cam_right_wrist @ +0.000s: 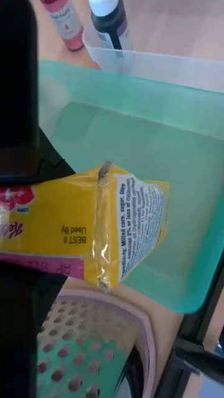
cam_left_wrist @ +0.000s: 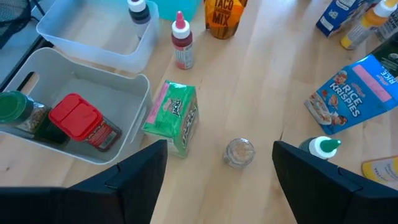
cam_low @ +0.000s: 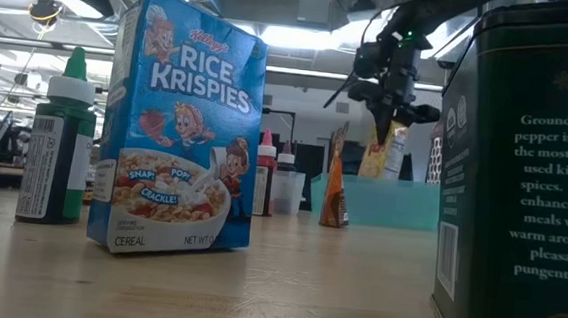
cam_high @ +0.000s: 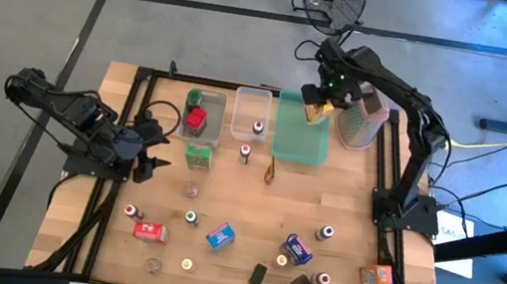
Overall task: Pick & Place Kitchen Items
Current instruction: Put the yellow cereal box into the green bin
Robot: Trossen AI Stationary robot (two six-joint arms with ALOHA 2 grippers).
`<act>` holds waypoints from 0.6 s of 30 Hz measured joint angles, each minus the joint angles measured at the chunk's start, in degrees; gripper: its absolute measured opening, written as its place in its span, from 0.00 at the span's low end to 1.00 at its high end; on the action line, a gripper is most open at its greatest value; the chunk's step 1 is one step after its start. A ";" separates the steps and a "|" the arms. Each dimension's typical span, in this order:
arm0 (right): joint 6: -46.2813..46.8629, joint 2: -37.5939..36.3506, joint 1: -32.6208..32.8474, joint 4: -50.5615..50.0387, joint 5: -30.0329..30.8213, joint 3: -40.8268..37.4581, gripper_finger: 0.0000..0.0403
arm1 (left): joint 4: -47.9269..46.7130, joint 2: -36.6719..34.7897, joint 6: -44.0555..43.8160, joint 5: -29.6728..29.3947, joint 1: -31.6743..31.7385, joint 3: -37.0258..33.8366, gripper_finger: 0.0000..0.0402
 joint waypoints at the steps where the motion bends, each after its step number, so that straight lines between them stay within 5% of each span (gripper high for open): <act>1: -0.02 0.27 0.06 0.09 -0.25 0.00 0.28 | 0.00 0.00 0.00 0.00 0.00 0.00 0.71; 18: -5.72 3.94 0.97 2.05 -0.99 0.00 0.28 | 0.00 0.00 -1.64 0.61 0.00 0.00 0.71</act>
